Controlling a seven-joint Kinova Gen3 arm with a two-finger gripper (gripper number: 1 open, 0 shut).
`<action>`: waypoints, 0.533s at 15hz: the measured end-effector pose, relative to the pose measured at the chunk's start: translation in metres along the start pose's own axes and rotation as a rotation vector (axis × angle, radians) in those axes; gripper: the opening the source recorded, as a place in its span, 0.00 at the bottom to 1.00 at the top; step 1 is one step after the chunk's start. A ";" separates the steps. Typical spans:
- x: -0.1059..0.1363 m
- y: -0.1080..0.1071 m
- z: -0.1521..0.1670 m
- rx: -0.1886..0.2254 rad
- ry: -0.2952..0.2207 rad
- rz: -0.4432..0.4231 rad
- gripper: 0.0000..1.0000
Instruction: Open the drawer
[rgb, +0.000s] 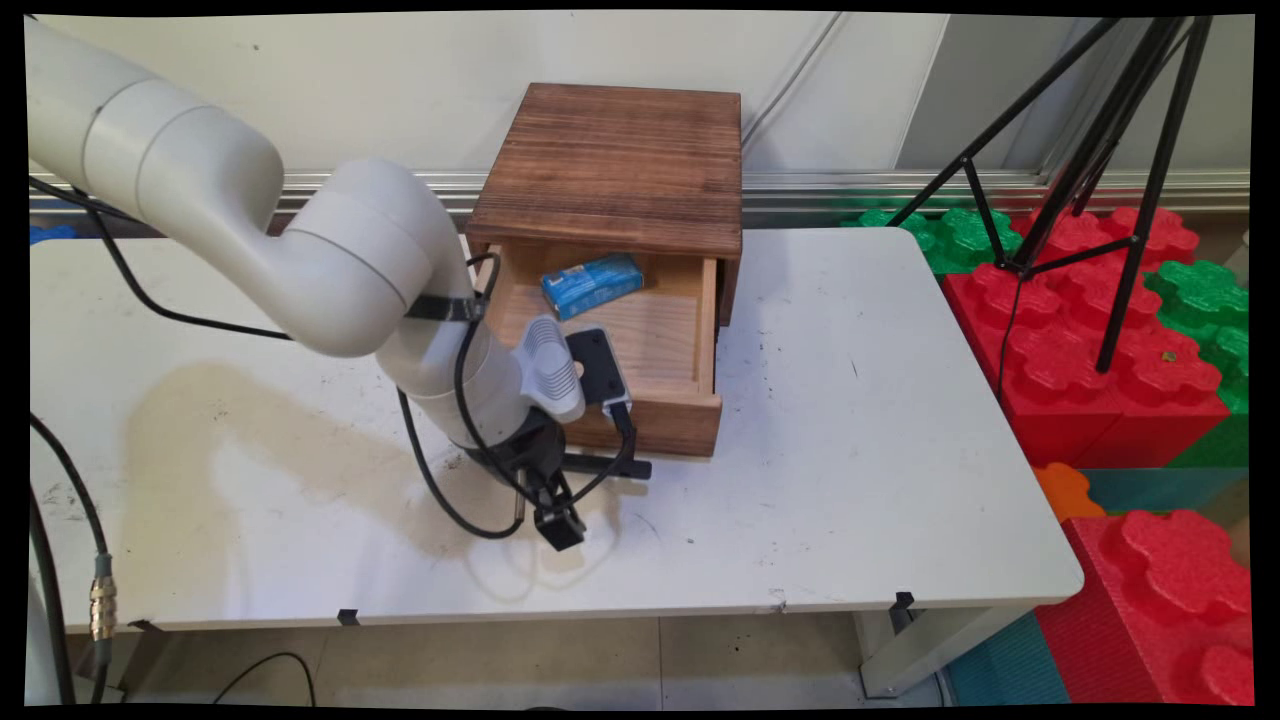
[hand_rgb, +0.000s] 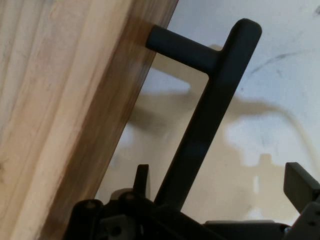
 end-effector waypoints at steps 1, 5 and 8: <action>-0.001 0.002 0.000 -0.002 -0.001 0.001 1.00; -0.007 0.013 -0.002 -0.011 -0.001 0.007 1.00; -0.009 0.019 -0.004 -0.016 -0.001 0.013 1.00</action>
